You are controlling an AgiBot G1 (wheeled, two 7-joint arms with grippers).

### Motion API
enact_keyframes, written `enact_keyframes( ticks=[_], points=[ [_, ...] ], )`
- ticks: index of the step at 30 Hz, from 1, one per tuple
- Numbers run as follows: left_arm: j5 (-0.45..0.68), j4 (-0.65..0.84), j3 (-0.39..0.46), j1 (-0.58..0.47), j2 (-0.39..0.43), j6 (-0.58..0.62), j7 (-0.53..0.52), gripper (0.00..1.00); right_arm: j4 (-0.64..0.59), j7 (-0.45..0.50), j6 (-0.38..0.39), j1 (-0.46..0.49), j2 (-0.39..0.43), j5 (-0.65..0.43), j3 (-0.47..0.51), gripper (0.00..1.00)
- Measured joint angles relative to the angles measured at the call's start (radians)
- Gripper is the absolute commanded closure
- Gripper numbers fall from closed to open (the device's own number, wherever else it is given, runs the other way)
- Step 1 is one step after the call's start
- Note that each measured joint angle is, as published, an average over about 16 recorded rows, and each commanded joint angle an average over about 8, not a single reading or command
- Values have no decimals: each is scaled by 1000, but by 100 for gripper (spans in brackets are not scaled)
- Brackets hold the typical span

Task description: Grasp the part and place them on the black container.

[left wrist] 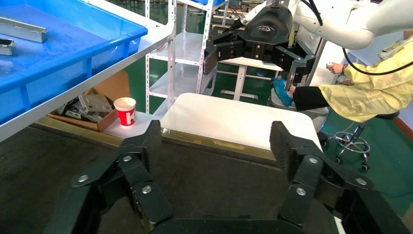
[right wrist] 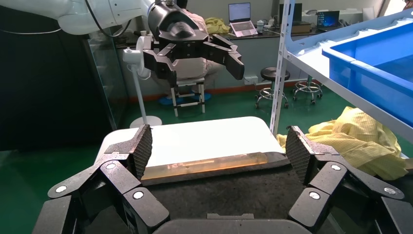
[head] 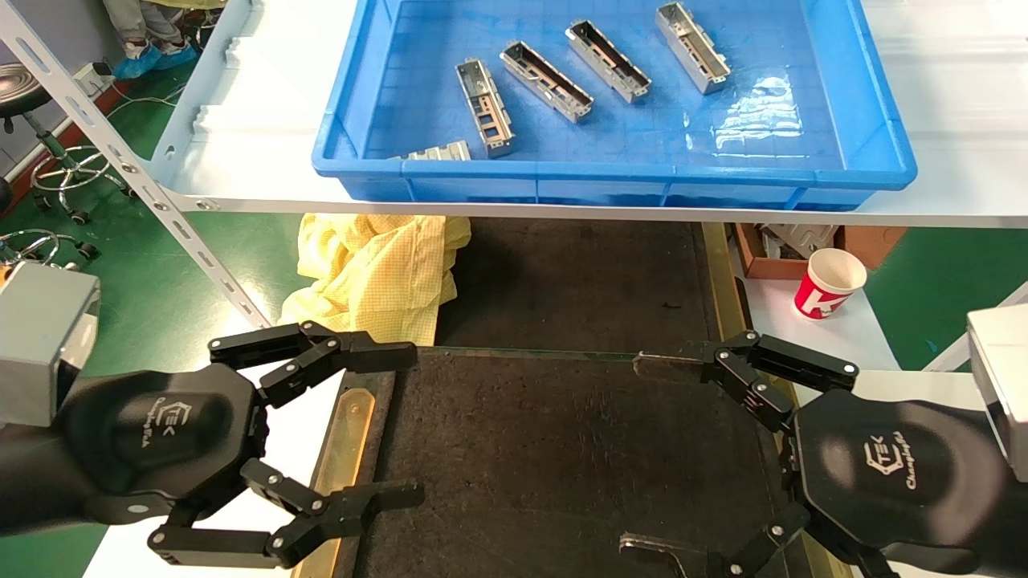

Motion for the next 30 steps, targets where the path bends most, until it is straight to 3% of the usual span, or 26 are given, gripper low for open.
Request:
enact_keyframes(
  ticks=[20,30],
  points=[
    [0,0,0,0,0,0,0,100,2,4,-2,10,-1,-4,-2,0],
    [0,0,0,0,0,0,0,100,-49,81,2,177,-32,-62,-32,0]
  ],
)
